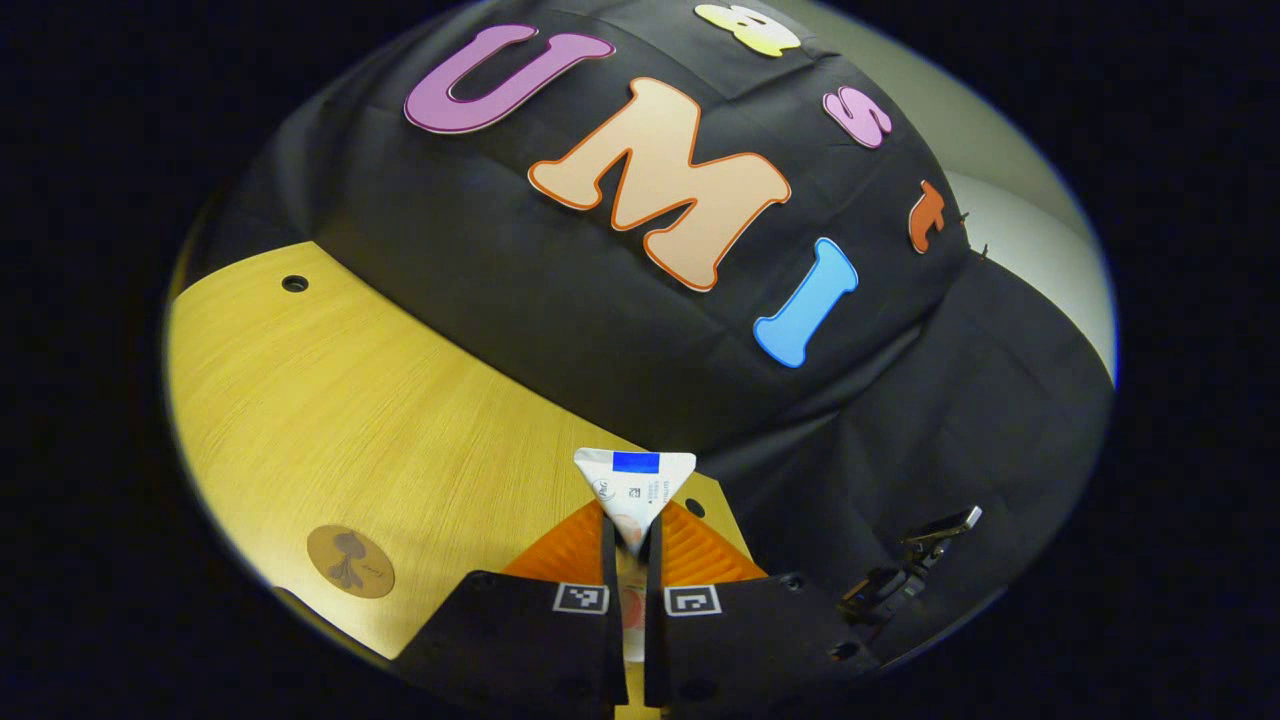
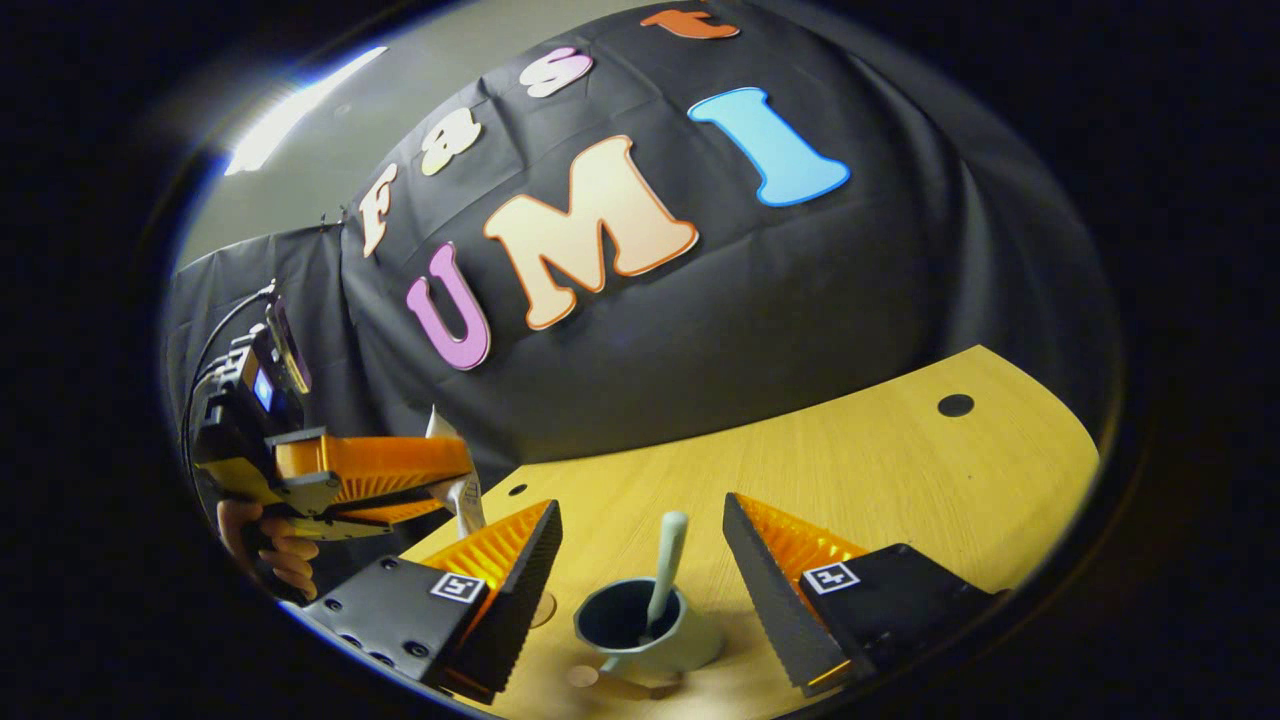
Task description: Put the toothbrush and toothpaste on the desktop into the cup, then pick up the cup and place it on the coaster on the desktop.
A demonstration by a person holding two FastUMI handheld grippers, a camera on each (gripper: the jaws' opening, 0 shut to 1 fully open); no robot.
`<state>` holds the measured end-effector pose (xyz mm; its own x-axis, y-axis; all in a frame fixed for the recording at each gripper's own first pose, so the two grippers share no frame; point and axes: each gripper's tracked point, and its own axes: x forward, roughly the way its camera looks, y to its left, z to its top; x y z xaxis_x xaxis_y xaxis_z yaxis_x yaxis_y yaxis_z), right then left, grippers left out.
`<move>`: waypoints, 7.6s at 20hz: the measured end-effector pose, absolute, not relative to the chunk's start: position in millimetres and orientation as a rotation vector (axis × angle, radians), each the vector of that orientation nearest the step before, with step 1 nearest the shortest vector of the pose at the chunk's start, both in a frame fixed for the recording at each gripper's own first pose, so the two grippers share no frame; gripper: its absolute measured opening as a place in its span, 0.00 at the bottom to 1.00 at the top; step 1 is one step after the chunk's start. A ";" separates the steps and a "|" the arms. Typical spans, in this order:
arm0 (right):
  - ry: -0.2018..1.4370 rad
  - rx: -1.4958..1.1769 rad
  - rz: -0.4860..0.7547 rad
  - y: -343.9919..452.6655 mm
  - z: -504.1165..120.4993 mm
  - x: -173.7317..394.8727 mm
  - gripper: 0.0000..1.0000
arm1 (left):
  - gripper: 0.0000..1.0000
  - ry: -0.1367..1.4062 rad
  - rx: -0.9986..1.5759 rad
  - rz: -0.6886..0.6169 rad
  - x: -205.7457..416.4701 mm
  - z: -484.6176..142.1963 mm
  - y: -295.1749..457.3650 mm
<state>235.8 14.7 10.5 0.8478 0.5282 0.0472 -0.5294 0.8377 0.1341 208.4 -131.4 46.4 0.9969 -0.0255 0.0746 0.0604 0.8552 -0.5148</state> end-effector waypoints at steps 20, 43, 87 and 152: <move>0.027 0.117 0.278 -129.1 -7.4 223.2 0.97 | 0.07 -0.002 -0.187 -0.086 266.1 -21.2 -175.9; 0.181 0.031 0.454 -61.2 -26.9 162.0 0.98 | 0.94 0.012 -0.208 0.134 132.5 -19.5 -102.2; 0.962 -0.319 0.105 15.7 -164.3 185.8 0.60 | 0.94 0.301 -0.346 0.228 43.4 -123.0 116.7; 0.618 -0.221 0.421 -116.3 -54.5 125.5 1.00 | 0.95 0.370 -0.225 0.200 31.6 -116.0 -13.5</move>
